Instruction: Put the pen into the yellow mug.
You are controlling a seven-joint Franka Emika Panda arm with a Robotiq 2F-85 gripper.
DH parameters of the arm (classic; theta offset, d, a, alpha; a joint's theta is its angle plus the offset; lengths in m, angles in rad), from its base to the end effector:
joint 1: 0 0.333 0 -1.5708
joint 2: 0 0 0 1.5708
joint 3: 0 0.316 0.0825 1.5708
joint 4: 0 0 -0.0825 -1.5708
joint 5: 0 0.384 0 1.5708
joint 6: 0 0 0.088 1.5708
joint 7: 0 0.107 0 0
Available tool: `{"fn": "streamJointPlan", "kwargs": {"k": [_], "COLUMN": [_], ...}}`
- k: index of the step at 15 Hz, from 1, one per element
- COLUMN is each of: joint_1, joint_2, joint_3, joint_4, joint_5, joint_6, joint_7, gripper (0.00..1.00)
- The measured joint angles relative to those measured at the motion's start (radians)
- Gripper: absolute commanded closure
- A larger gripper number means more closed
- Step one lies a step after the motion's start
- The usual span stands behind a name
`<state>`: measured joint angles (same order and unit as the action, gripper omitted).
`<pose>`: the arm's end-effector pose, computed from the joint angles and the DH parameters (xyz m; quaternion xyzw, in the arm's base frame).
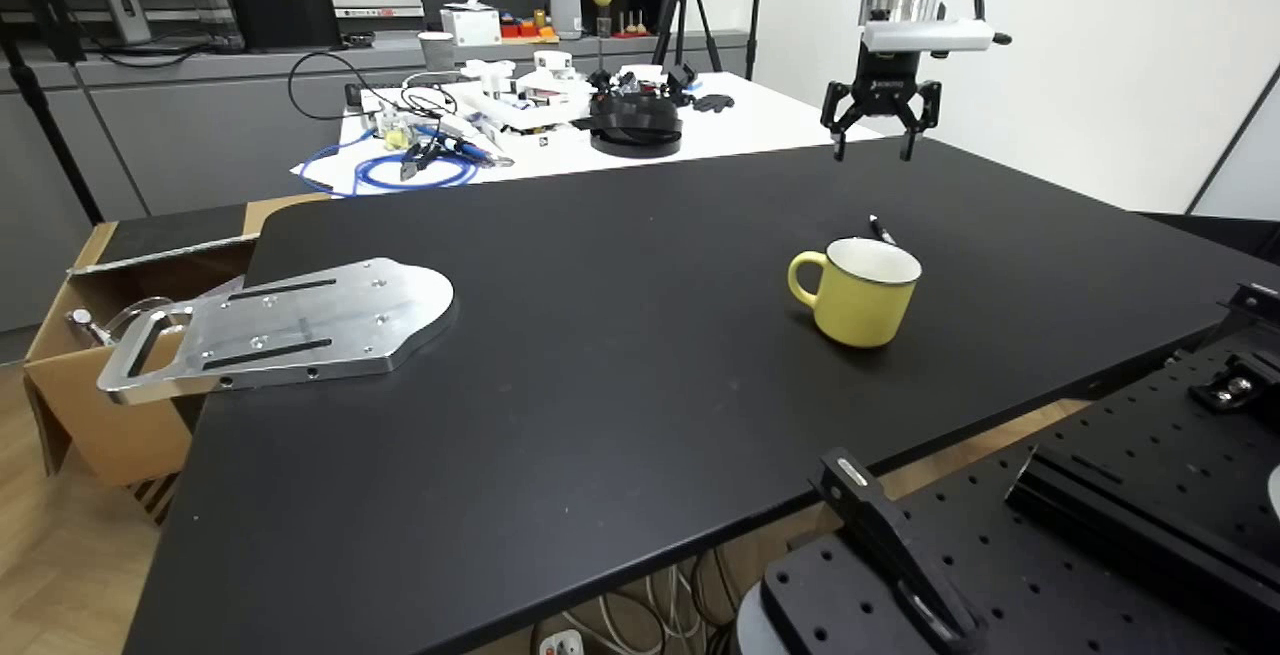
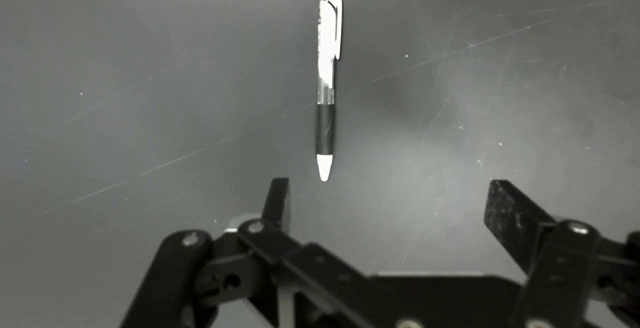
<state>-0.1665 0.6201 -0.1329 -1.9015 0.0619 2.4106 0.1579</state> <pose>0.5908 -0.1797 0.1646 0.9692 -0.2398 -0.0534 0.0160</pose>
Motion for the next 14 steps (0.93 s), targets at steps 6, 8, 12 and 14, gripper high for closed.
{"fn": "streamJointPlan", "kwargs": {"k": [6, 8, 12, 14], "joint_1": [0.001, 0.001, 0.001, 0.001], "joint_2": [0.036, 0.036, 0.036, 0.036], "joint_3": [-0.009, -0.009, -0.009, -0.009], "joint_4": [-0.015, -0.015, -0.015, -0.015], "joint_5": [-0.002, -0.002, -0.002, -0.002], "joint_6": [0.008, 0.008, 0.008, 0.008], "joint_7": [-0.008, -0.008, -0.008, -0.008], "gripper": [0.00, 0.00, 0.00, 0.00]}}
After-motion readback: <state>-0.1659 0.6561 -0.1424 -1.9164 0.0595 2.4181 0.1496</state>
